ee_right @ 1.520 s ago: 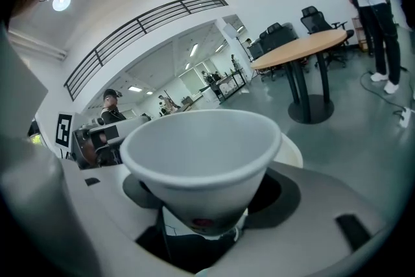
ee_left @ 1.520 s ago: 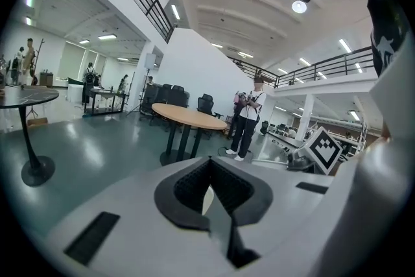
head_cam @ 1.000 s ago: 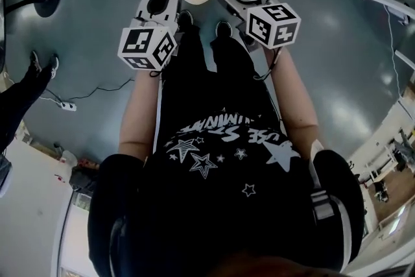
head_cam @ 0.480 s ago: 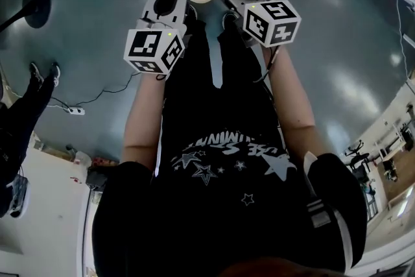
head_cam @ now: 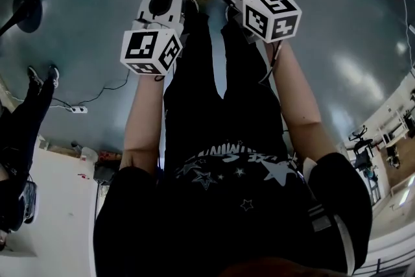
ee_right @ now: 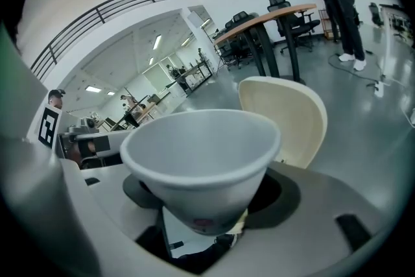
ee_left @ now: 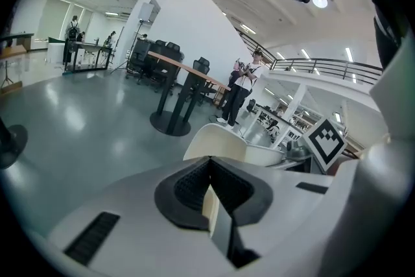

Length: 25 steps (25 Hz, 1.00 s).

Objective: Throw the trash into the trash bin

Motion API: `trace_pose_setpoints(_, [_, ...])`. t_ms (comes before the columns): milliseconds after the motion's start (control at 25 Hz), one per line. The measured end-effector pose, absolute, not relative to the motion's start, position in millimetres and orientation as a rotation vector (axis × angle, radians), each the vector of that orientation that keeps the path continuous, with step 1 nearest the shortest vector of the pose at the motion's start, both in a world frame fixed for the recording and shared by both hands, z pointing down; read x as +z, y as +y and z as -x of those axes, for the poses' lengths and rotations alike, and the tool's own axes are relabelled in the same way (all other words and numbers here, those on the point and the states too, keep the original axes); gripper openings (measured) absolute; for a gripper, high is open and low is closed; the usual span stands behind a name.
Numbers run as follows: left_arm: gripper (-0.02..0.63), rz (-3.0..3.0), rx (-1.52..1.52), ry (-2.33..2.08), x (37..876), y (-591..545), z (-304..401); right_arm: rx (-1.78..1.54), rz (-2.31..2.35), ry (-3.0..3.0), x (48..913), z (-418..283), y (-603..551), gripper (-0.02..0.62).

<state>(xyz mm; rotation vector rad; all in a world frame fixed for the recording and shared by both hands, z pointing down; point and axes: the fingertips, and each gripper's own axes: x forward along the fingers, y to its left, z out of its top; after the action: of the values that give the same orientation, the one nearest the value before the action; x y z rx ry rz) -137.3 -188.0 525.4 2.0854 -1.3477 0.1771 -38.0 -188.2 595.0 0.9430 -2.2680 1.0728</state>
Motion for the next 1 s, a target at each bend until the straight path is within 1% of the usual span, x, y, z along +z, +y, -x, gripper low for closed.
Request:
trace_pose_setpoints(280, [0.011, -2.045, 0.213, -1.322, 561, -192, 141, 1.125, -0.983, -2.260, 620, 42, -195, 0.316])
trace_pose_setpoints(760, [0.011, -1.977, 0.257, -1.299, 620, -200, 139, 1.176, -1.001, -2.171, 689, 41, -194, 0.316])
trace_pose_setpoints(1000, [0.011, -1.940, 0.296, -1.290, 656, -192, 154, 1.186, -0.974, -2.130, 724, 55, -186, 0.316])
